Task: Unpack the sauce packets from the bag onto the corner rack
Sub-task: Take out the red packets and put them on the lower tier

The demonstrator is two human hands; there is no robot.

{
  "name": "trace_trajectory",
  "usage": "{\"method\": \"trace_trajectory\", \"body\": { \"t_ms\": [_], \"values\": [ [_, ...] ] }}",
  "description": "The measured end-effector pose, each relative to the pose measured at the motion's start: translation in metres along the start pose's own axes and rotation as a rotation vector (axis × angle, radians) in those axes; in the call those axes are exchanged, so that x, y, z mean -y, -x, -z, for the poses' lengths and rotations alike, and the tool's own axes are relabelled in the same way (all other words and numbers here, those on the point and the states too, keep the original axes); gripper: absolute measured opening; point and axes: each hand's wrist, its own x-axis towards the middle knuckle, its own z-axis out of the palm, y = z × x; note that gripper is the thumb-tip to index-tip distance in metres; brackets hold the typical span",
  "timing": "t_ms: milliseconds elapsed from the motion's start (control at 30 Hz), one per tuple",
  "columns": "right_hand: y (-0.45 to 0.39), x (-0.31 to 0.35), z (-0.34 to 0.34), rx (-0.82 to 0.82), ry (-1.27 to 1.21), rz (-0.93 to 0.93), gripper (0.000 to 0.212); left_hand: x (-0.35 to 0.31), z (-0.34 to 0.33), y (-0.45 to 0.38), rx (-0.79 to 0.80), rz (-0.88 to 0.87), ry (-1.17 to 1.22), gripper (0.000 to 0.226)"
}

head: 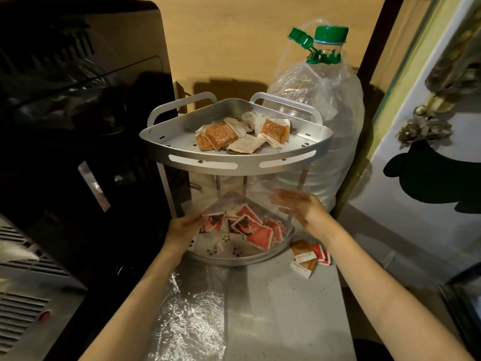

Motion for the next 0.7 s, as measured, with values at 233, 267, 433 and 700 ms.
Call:
{"method": "trace_trajectory", "body": {
  "t_ms": [233,267,433,700],
  "values": [
    [0.007,-0.026,0.008,0.045,0.133,-0.174,0.043,-0.013,0.000,-0.003,0.002,-0.033,0.038,0.032],
    [0.009,-0.028,0.008,0.024,0.140,-0.178,0.037,-0.014,0.001,-0.004,0.010,-0.035,0.039,0.032],
    [0.010,-0.024,0.005,-0.046,0.043,-0.116,0.016,-0.022,0.003,-0.003,0.015,-0.048,0.102,0.033],
    [0.012,-0.010,0.007,-0.088,0.012,0.015,0.027,-0.043,0.003,-0.002,0.023,-0.121,0.241,0.017]
  ]
}}
